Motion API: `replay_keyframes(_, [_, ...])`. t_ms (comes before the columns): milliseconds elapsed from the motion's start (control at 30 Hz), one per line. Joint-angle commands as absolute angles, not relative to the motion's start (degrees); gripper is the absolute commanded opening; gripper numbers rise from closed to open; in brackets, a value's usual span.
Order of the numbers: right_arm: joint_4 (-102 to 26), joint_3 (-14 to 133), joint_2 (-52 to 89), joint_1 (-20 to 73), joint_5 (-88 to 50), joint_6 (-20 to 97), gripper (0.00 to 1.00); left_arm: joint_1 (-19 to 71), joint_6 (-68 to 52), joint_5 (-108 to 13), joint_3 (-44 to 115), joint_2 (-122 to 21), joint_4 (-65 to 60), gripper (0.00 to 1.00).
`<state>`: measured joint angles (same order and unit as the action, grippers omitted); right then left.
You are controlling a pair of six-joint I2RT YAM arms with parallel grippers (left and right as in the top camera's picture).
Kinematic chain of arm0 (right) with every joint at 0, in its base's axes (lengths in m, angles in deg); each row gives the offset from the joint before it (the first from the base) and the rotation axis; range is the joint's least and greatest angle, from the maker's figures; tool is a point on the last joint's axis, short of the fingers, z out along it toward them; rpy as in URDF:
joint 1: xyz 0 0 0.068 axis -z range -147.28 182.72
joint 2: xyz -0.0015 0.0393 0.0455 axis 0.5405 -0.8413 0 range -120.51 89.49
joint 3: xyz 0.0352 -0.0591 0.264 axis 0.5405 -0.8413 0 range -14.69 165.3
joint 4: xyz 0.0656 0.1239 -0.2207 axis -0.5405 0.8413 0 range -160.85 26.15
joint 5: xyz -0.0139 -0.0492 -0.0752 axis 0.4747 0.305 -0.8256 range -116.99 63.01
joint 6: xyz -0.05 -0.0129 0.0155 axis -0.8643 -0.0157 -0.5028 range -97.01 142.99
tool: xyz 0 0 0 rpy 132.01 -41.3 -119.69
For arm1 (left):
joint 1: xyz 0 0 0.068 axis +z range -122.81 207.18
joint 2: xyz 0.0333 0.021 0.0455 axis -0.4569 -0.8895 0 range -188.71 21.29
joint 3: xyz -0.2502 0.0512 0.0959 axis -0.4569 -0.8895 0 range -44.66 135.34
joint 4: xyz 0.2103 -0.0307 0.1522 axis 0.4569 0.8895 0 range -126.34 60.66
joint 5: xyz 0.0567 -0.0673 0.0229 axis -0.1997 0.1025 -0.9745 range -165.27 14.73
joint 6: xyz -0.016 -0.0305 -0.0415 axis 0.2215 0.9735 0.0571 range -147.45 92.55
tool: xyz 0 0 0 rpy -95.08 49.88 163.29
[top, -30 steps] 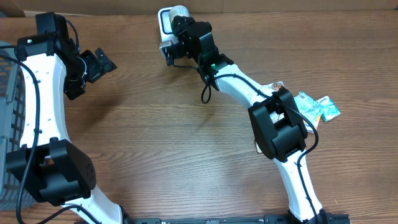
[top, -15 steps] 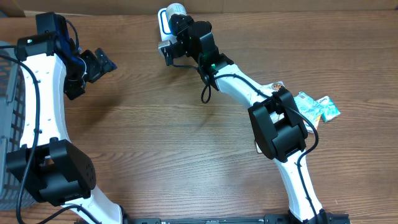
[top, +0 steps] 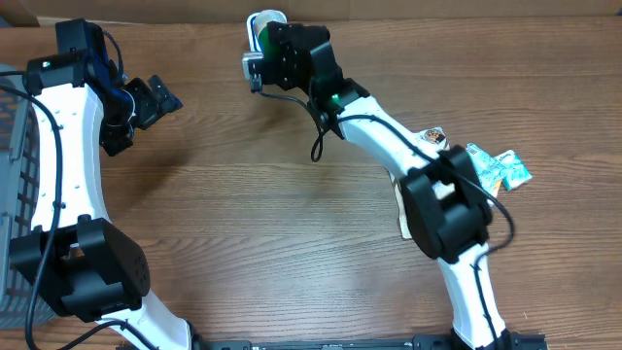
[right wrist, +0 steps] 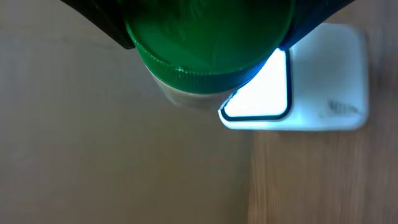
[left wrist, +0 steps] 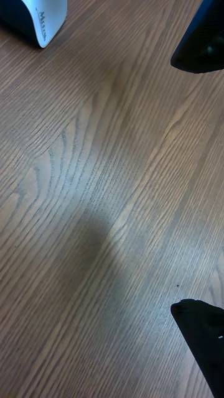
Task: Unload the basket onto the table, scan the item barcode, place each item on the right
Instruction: 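Hold the jar in front of the scanner with the right gripper, then carry the jar right and lower it beside the bread bag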
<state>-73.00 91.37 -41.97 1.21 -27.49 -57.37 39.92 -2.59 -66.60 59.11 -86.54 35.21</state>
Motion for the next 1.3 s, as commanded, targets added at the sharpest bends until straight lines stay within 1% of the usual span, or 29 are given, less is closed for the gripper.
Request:
replay_keyframes(0, [-66.05,92.52,-29.49,-0.67,-22.98,-38.16,0.54,39.37,-3.05,-66.91,59.31,-87.18,35.21,1.0])
replay_keyframes(167, [-51.1,92.52,-22.62,-0.98,-11.77,-18.14,0.55,39.37,-3.05,-66.91,59.31,-87.2,35.21,1.0])
replay_keyframes(267, [-40.96,92.52,-19.74,-0.67,-6.24,-10.6,0.57,39.37,-3.05,-66.91,59.31,-87.2,35.21,1.0])
replay_keyframes(367, [-29.53,92.52,-18.29,-0.6,-4.51,-7.12,0.57,39.37,-3.05,-66.91,59.31,-87.18,35.21,1.0])
replay_keyframes(500, [-14.45,92.41,-18.84,-0.54,-5.19,-7.03,0.57,39.37,-3.05,-66.91,59.31,-87.18,35.21,0.99])
replay_keyframes(600, [-5.42,92.11,-20.33,-0.54,-7.49,-7.03,0.57,39.37,-3.05,-66.91,59.31,-87.2,35.21,1.0])
replay_keyframes(667, [-1.86,91.26,-21.79,-0.54,-9.74,-7.03,0.56,39.37,-3.05,-66.91,59.31,-87.18,35.21,1.0])
replay_keyframes(733, [-0.22,88.28,-23.58,-0.54,-14.59,-6.99,0.56,39.37,-3.05,-66.91,59.31,-87.2,35.21,0.99])
replay_keyframes(900, [-0.77,82.62,-26.03,-0.45,-24.05,-6.73,0.57,39.39,-3.05,-66.91,59.31,-87.2,35.21,1.0])
replay_keyframes(1000, [-1.57,79.39,-27.17,0.31,-30.59,-1.92,0.6,39.37,-3.05,-66.91,59.31,-87.2,35.21,1.0])
replay_keyframes(1267, [-1.77,75.32,-27.71,4.9,-30.74,2.08,0.59,39.37,-3.05,-66.91,59.31,-87.2,35.21,1.0])
